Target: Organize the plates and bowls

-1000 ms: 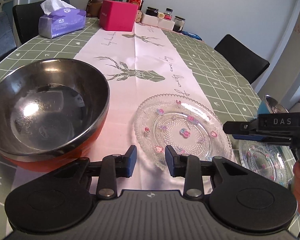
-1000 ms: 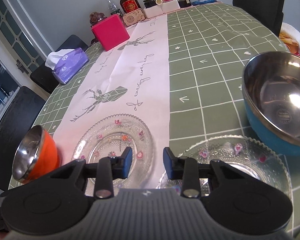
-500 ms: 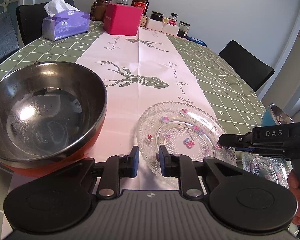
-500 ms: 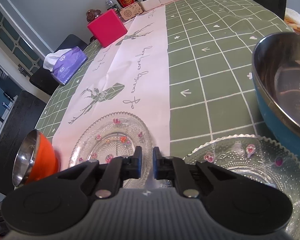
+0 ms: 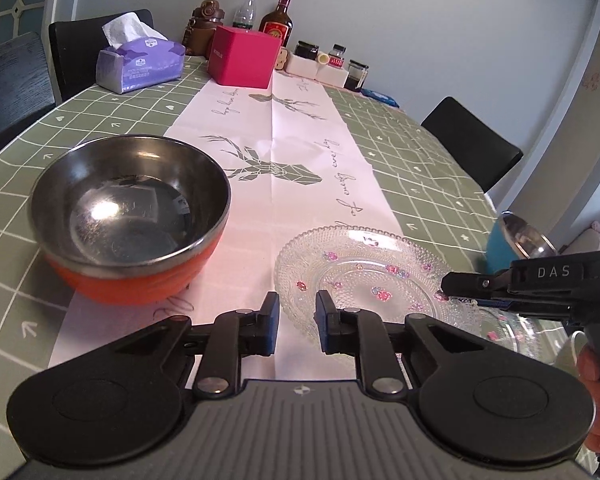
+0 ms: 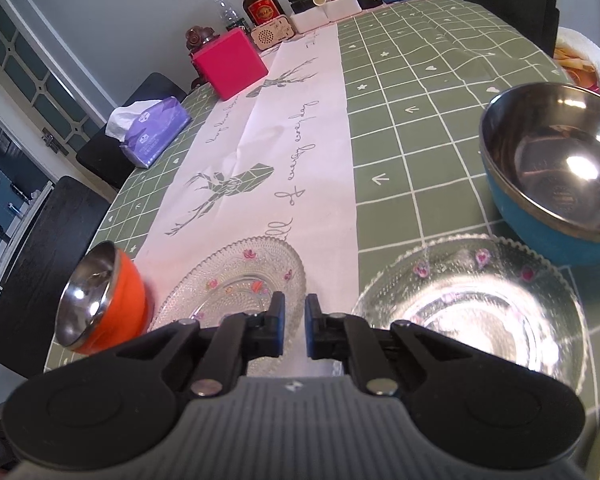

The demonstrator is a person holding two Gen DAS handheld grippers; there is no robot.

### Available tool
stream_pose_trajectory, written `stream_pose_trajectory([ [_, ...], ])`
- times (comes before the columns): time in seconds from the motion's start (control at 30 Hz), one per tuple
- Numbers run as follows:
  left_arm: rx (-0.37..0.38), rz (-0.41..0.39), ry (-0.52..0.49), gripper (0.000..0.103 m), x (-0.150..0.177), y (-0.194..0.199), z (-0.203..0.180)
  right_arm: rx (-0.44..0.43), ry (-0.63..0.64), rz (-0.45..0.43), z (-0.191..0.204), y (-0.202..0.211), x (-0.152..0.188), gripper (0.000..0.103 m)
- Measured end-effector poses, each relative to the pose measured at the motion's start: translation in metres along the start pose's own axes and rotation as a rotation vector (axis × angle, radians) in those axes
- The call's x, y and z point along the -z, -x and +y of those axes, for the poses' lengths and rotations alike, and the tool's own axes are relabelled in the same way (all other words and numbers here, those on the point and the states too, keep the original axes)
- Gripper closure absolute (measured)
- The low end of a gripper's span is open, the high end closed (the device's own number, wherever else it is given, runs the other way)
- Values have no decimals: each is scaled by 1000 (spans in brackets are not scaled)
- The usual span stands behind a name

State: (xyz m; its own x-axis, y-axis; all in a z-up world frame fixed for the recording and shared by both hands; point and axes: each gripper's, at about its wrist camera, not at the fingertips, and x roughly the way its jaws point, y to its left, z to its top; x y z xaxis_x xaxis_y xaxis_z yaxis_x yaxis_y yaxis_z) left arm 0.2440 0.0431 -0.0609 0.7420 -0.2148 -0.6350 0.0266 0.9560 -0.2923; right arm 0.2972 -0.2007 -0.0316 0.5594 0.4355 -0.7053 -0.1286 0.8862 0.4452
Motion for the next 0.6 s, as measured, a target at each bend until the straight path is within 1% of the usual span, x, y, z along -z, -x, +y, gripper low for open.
stream_pose_trajectory([
  [0.2, 13, -37, 5, 82, 20, 38, -4, -18, -17, -14, 3, 30, 33, 95],
  [0.27, 23, -39, 14, 82, 28, 51, -3, -27, -27, -17, 3, 40, 48, 95],
  [0.43, 8, -59, 5, 82, 53, 81, -6, -52, -47, -29, 5, 63, 86, 95],
  [0.6, 34, -59, 34, 82, 73, 104, -2, -76, -85, -46, 2, 85, 123, 95],
])
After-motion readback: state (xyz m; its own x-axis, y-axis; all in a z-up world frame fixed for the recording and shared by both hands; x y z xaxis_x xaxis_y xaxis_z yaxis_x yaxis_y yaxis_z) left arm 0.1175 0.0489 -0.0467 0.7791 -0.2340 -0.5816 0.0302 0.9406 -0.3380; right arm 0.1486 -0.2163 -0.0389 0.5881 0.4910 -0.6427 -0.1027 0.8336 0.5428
